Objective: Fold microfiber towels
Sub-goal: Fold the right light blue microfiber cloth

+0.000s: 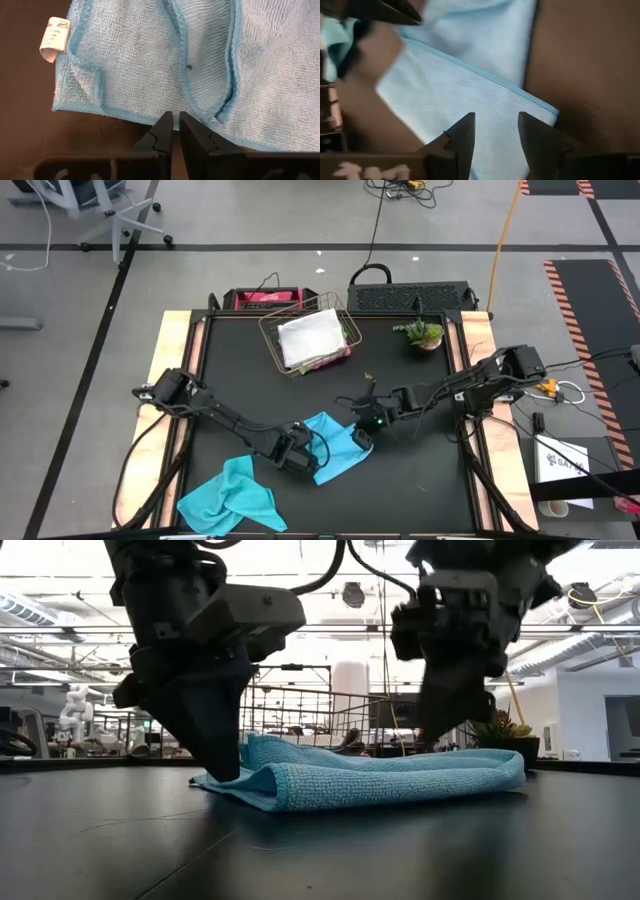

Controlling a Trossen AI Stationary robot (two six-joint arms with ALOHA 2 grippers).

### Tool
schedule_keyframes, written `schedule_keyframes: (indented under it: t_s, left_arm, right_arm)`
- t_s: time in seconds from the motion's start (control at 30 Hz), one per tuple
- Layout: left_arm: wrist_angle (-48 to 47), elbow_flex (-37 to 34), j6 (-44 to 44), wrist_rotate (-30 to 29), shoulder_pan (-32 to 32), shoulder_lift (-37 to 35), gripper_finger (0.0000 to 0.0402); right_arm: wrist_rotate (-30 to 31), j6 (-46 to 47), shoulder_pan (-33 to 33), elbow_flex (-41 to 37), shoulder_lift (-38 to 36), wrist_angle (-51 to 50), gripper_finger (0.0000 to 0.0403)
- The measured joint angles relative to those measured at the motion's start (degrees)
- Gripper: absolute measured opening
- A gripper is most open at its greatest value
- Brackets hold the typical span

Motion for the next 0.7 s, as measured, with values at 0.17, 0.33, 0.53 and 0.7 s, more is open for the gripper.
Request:
schedule_keyframes:
  t_s: [0.17, 0.33, 0.53, 0.7]
  left_arm:
    - [-0.03, 0.0, -0.15, -0.18, 0.23, 0.0, 0.003]
    - [-0.08, 0.0, -0.39, -0.21, 0.16, 0.0, 0.003]
    - [-0.08, 0.0, -0.43, -0.36, 0.28, 0.0, 0.003]
    - [-0.09, 0.0, -0.43, -0.36, 0.8, 0.0, 0.003]
  right_arm:
    - [-0.01, -0.43, -1.2, -3.85, 0.11, 0.74, 0.0144]
    - [-0.12, -0.02, -1.84, -6.44, 0.11, 3.05, 0.0144]
    - [-1.64, 3.77, -1.9, -7.84, 0.09, 10.52, 0.0131]
    - [-1.92, 4.3, -1.9, -7.84, 0.09, 11.46, 0.0058]
